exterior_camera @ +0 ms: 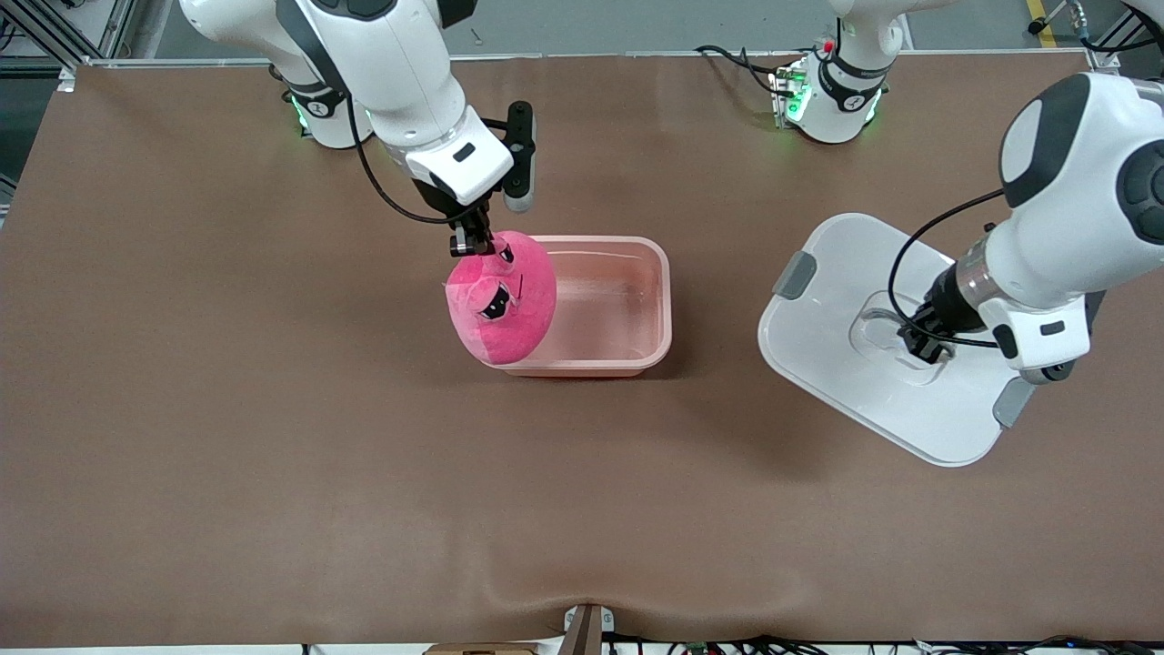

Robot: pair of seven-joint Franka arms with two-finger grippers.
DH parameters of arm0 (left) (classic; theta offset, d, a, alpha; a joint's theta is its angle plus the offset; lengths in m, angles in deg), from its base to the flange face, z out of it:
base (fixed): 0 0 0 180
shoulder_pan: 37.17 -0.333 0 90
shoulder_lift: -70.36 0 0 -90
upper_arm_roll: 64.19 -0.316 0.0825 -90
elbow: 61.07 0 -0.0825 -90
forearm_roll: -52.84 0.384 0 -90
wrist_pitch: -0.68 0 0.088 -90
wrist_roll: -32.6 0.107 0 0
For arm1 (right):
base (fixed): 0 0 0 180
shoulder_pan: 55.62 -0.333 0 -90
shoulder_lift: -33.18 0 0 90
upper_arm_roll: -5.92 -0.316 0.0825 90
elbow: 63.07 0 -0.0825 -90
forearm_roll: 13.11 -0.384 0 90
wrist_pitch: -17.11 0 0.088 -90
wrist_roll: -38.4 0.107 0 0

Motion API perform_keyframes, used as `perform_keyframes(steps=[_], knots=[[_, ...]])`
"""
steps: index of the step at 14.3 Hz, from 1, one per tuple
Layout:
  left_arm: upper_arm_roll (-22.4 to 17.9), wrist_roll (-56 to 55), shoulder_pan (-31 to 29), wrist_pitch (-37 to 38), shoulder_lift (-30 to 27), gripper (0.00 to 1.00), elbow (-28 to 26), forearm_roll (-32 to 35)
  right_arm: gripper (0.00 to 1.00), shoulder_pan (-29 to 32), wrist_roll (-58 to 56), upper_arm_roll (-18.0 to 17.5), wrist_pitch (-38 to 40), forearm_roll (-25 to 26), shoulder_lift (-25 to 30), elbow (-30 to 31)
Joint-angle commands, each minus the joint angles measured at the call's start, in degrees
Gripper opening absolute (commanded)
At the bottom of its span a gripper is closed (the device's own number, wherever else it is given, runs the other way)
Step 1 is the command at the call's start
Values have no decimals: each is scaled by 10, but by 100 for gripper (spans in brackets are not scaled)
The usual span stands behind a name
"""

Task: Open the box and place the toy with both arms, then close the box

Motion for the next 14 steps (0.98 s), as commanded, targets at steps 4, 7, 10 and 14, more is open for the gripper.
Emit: perform_keyframes(steps=[4, 7, 10, 14], knots=[[6, 37, -11, 6, -4, 0, 0, -11, 0, 4, -106, 3, -2, -2, -5, 11], [5, 41, -17, 8, -10, 0, 0, -11, 0, 5, -122, 4, -1, -1, -5, 21], [2, 91, -22, 25, -12, 0, 1, -10, 0, 5, -122, 4, -1, -1, -6, 25], [3, 150, -42, 42, -14, 0, 3, -10, 0, 5, -122, 4, 1, 0, -8, 31]])
